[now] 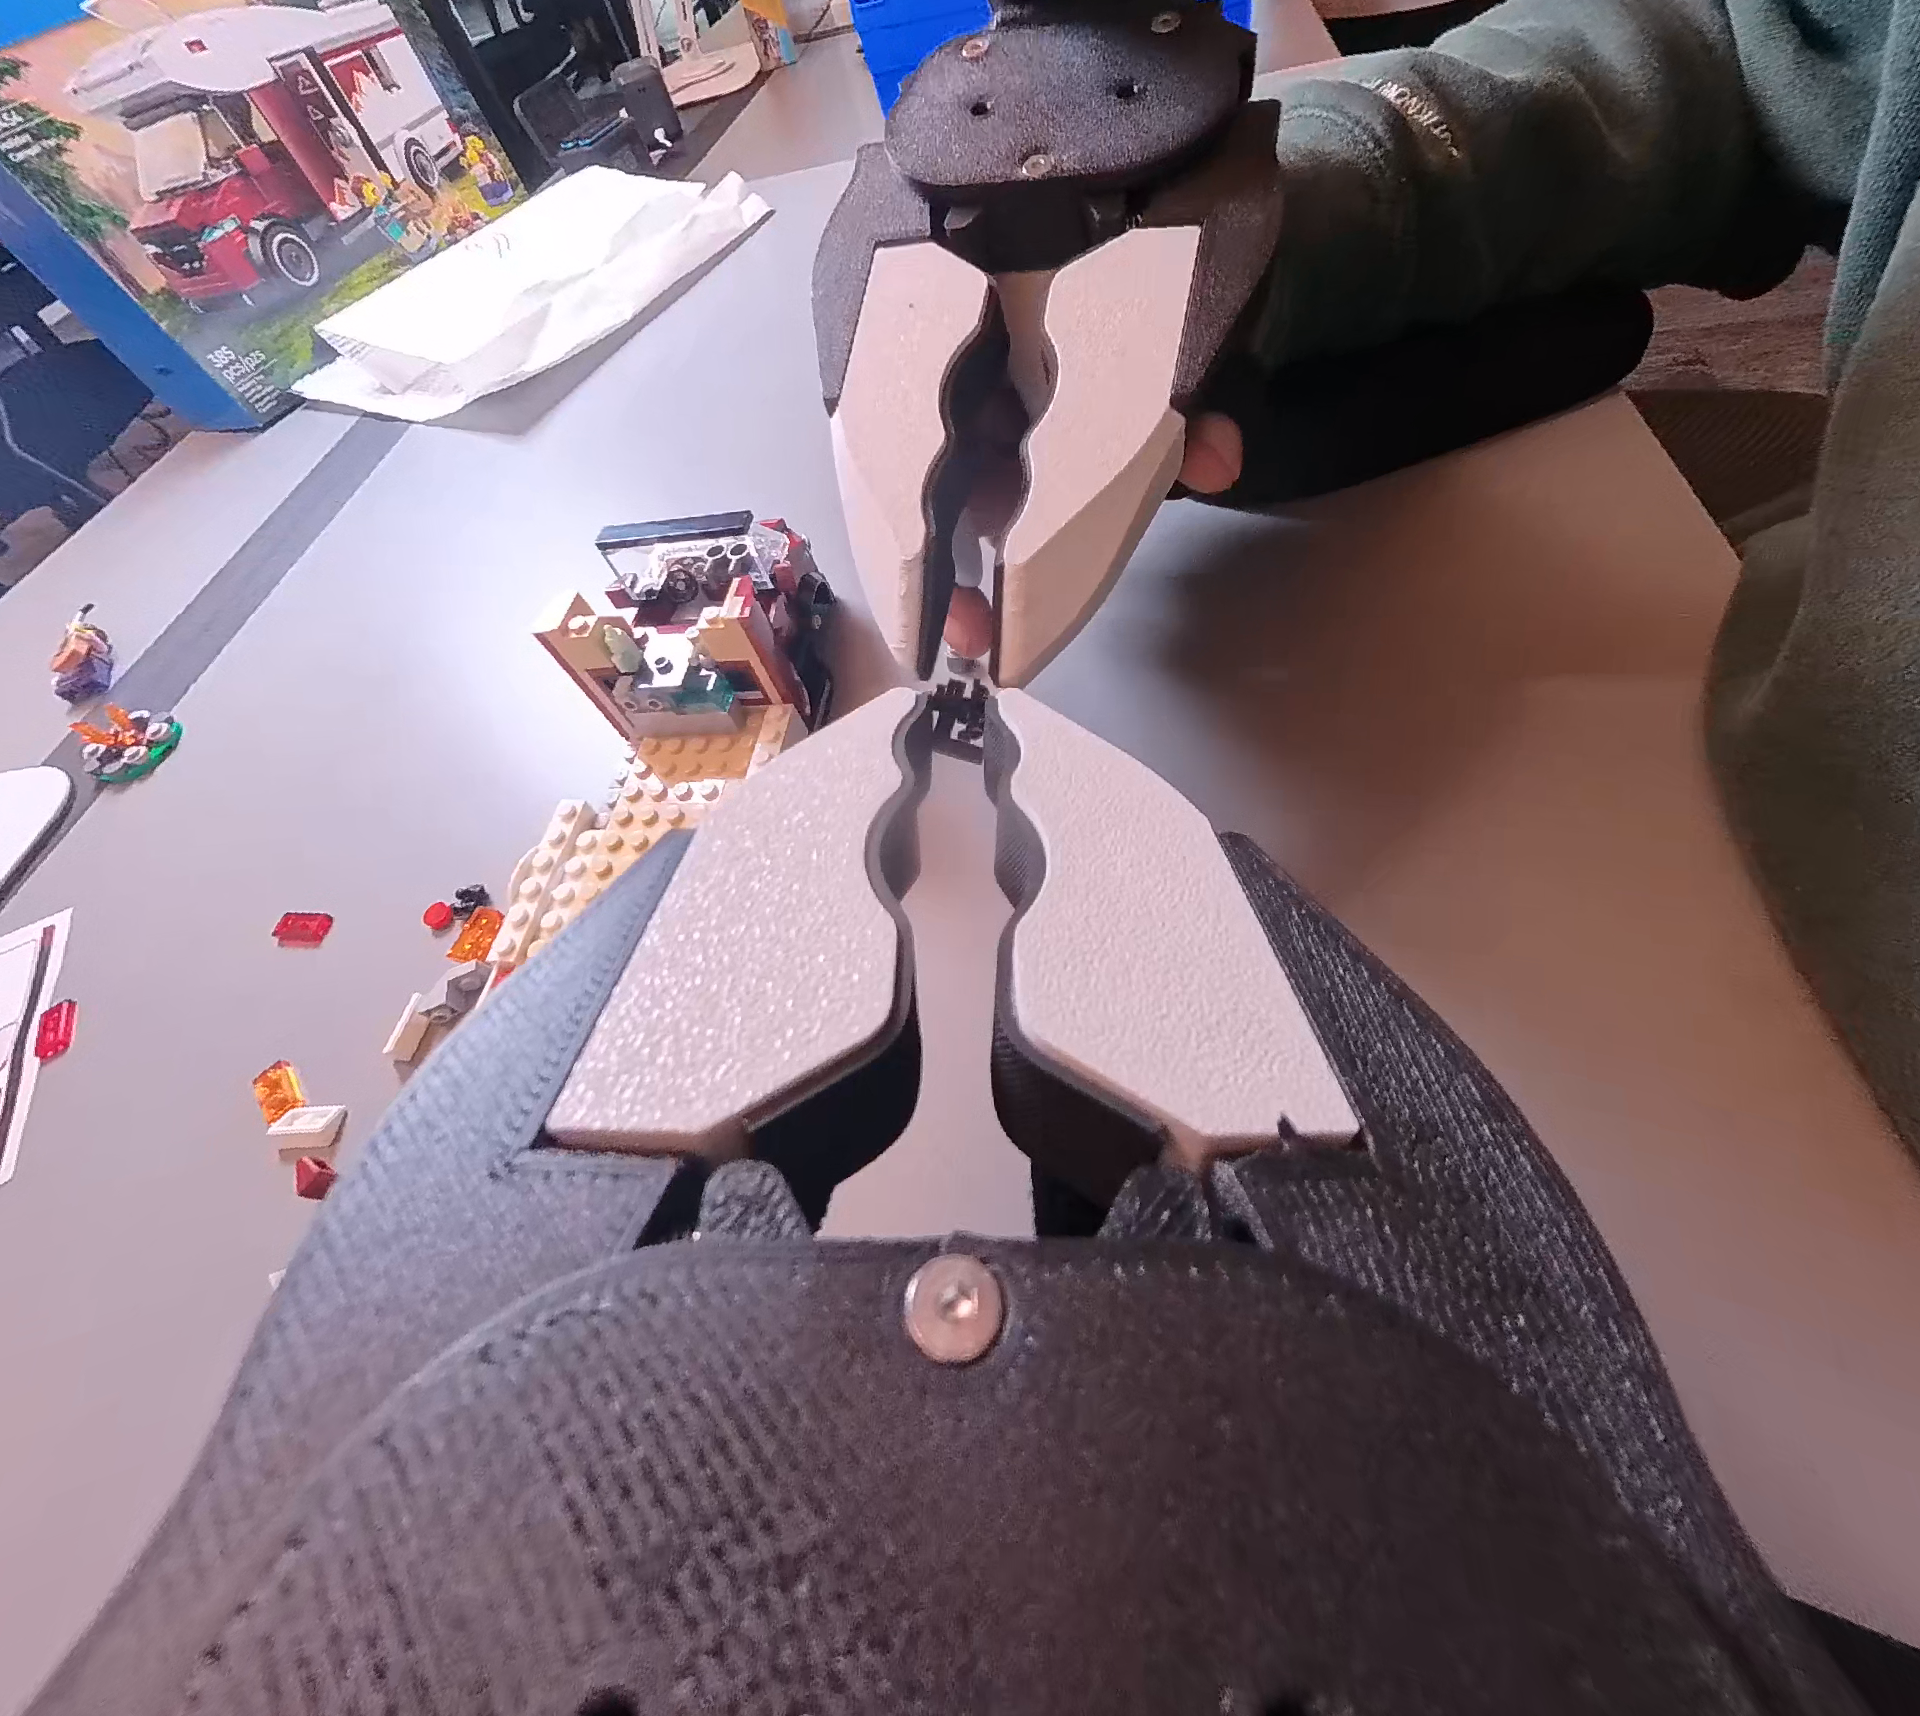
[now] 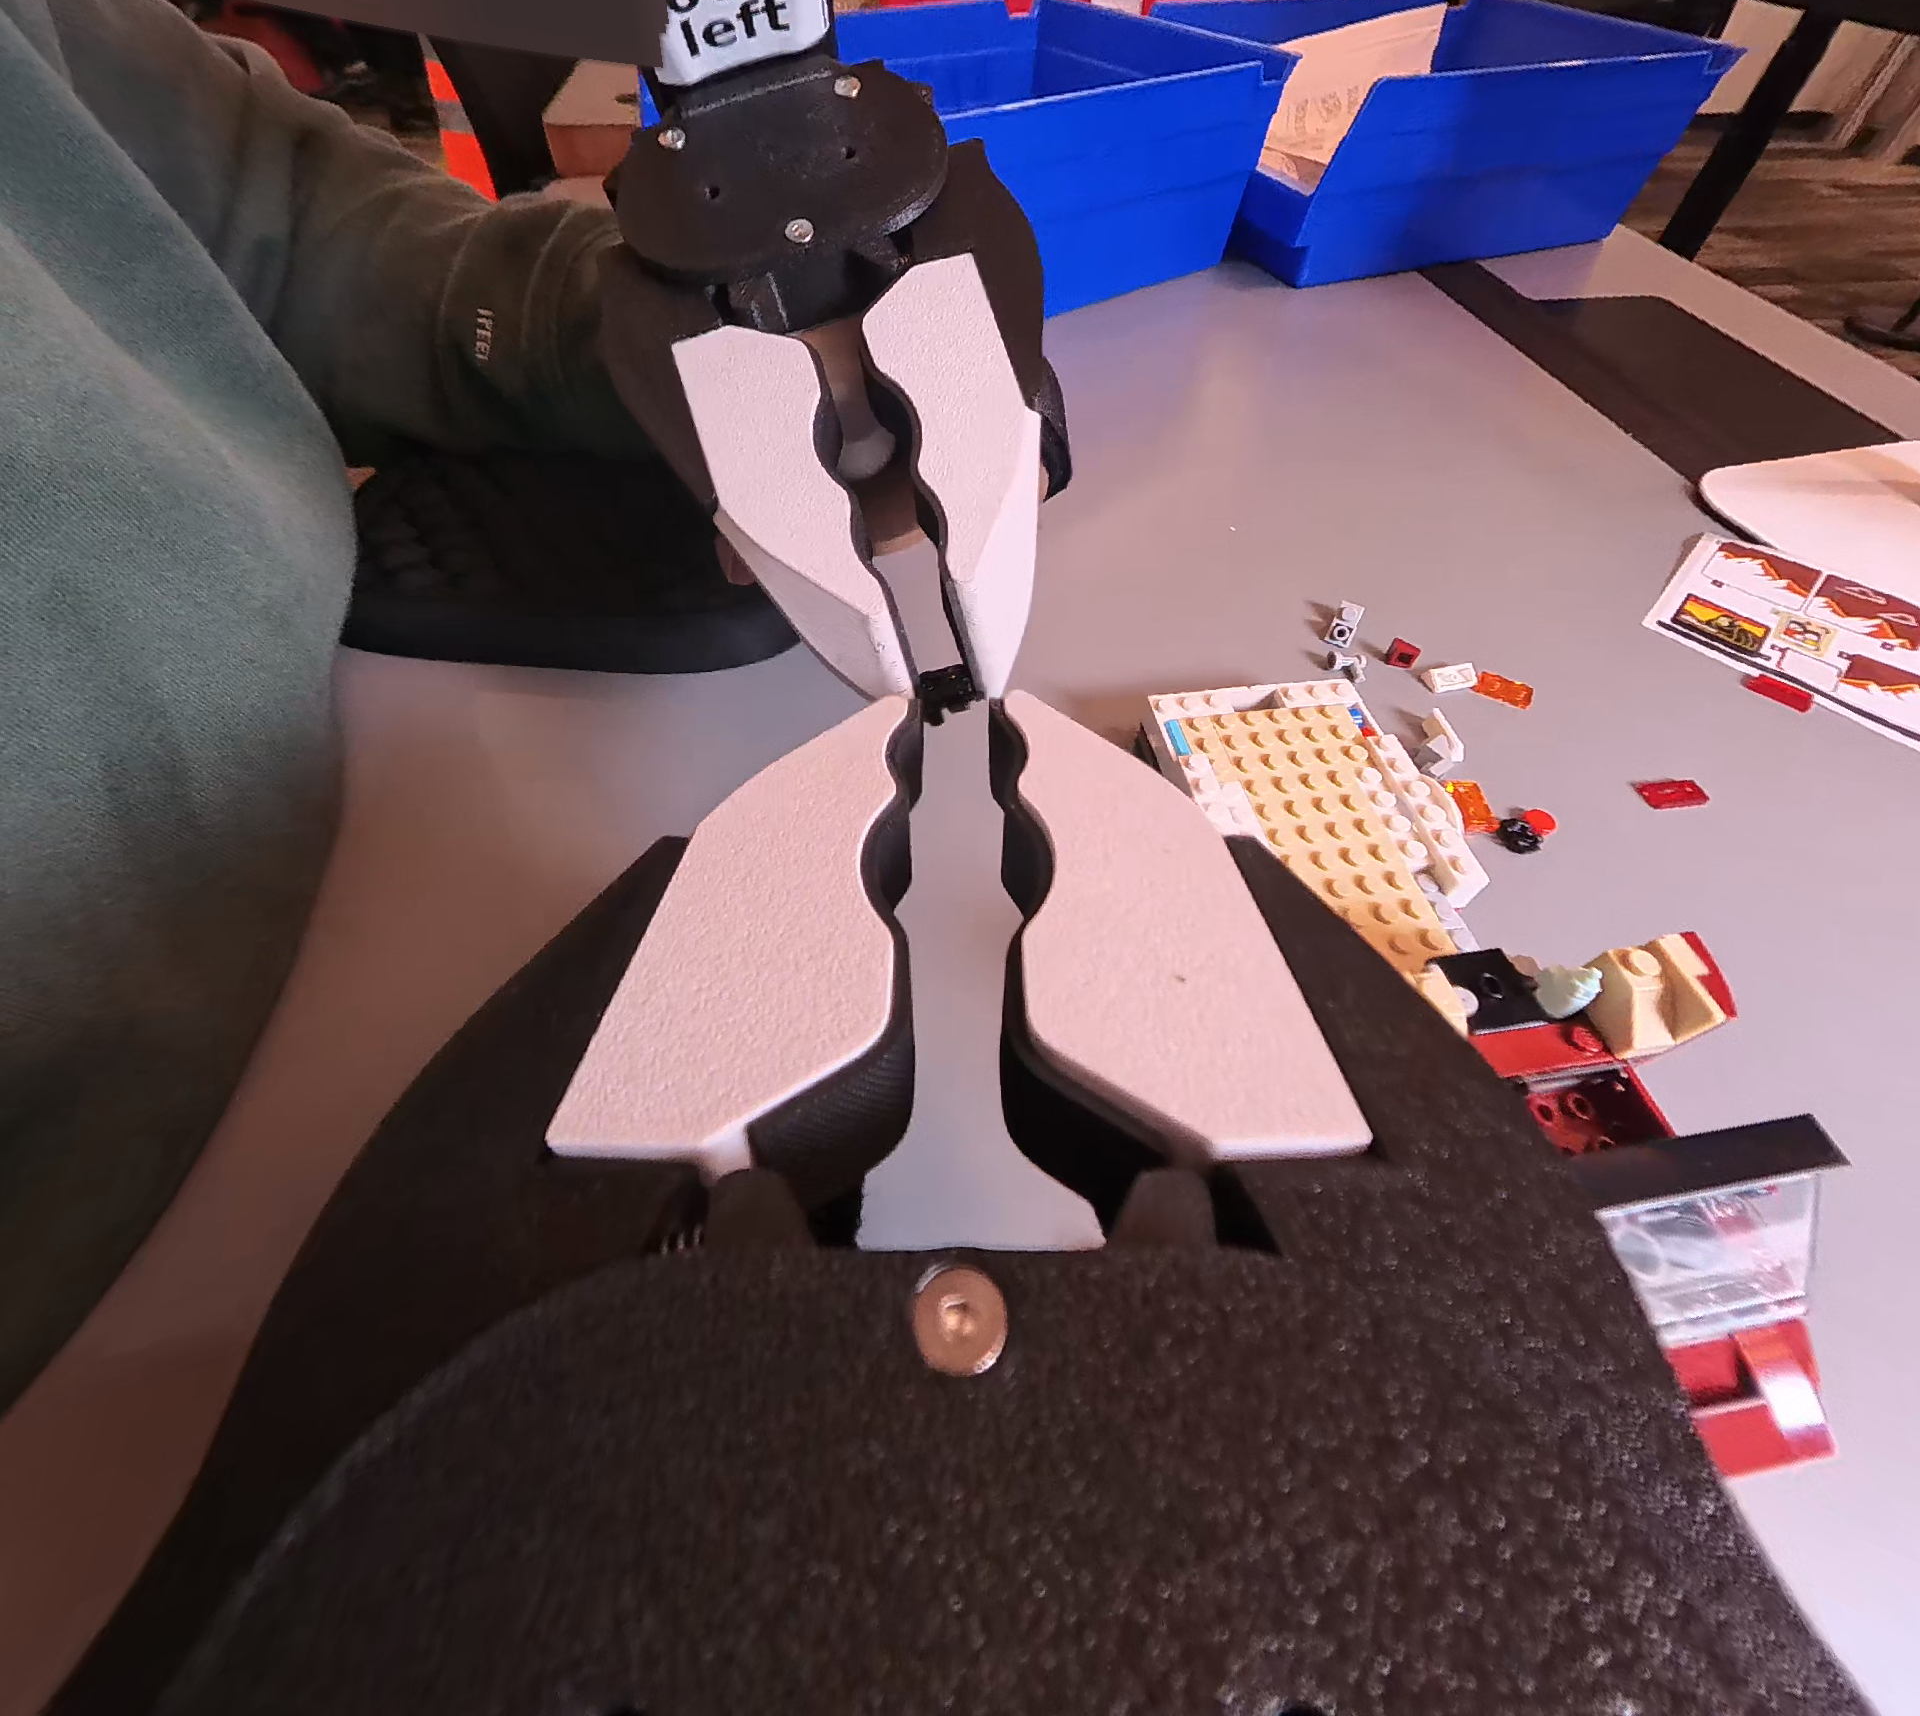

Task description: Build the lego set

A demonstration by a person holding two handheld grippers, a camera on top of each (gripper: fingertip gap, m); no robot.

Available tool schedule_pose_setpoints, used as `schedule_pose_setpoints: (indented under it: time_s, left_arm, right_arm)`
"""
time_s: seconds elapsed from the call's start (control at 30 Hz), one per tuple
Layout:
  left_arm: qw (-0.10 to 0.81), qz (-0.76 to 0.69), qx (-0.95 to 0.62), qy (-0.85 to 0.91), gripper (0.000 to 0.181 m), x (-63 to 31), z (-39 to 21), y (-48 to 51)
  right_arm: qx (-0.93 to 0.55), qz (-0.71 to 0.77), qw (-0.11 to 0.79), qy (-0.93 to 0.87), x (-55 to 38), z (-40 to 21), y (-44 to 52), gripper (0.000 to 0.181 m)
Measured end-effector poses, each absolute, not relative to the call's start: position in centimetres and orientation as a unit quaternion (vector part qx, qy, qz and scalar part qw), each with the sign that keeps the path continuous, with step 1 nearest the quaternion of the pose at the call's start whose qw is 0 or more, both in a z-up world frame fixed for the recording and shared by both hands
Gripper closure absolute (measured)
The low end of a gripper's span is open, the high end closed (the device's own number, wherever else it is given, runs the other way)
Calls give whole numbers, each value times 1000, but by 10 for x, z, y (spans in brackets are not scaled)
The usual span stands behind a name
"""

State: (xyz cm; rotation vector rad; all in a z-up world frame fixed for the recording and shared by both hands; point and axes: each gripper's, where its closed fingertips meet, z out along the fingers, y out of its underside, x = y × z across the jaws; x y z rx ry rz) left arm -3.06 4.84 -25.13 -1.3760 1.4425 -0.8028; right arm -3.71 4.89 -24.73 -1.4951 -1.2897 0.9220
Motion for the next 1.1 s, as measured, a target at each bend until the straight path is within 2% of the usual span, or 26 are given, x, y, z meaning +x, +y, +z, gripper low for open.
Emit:
schedule_pose_setpoints:
  time_s: [0.43, 0.67, 1.1]
  left_arm:
    - [528, -246, -530, 616, 172, -29, -247, 50]
    - [558, -182, -507, 632, 172, -30, -247, 53]
    - [574, -132, -489, 644, 172, -31, -249, 57]
  right_arm:
    - [-616, 451, 422, -489, -38, -242, 45, 167]
    - [-642, 519, 368, -427, -40, -236, 48, 163]
    - [-696, 598, 247, -310, -45, -248, 54, 173]
